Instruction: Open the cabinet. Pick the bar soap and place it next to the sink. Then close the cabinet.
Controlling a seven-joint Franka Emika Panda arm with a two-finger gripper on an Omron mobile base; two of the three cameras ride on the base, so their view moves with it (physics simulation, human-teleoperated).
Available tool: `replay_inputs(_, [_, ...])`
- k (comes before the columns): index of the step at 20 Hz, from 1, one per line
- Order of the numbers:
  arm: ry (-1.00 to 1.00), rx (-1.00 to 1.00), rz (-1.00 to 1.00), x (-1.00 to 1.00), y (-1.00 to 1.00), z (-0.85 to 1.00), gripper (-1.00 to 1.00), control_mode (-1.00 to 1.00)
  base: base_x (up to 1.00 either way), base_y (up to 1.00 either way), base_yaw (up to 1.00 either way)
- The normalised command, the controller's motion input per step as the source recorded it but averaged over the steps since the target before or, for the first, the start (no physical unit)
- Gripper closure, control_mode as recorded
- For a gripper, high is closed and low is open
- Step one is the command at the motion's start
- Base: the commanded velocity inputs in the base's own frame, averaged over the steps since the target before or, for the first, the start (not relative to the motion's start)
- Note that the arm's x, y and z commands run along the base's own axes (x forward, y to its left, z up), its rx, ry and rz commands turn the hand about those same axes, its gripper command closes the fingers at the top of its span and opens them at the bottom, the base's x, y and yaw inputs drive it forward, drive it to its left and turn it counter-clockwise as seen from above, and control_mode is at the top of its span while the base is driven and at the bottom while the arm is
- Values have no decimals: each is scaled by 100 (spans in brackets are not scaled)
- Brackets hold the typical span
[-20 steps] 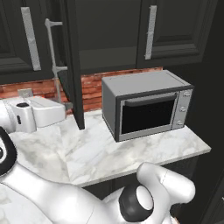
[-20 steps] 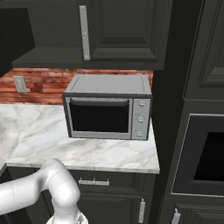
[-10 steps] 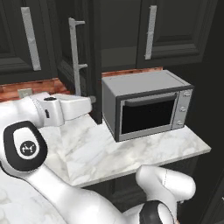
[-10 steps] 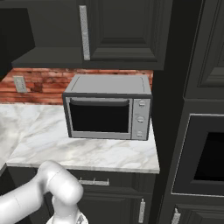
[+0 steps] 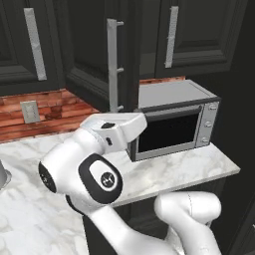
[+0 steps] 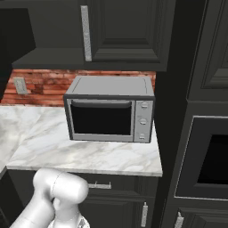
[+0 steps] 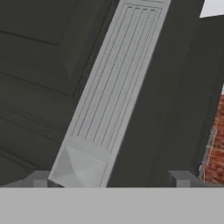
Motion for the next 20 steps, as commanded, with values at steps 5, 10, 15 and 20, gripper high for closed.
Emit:
replay_inputs(5, [-4,-1,5,87,-53,35,-100,-100,0,0,0])
replay_inputs(10, [-1,0,0,87,-31,50,-100,-100,0,0,0])
replay_inputs(15, [0,0,-4,67,-20,39,-100,-100,0,0,0])
replay_inputs(20, [0,0,-3,67,-7,15,-100,-100,0,0,0])
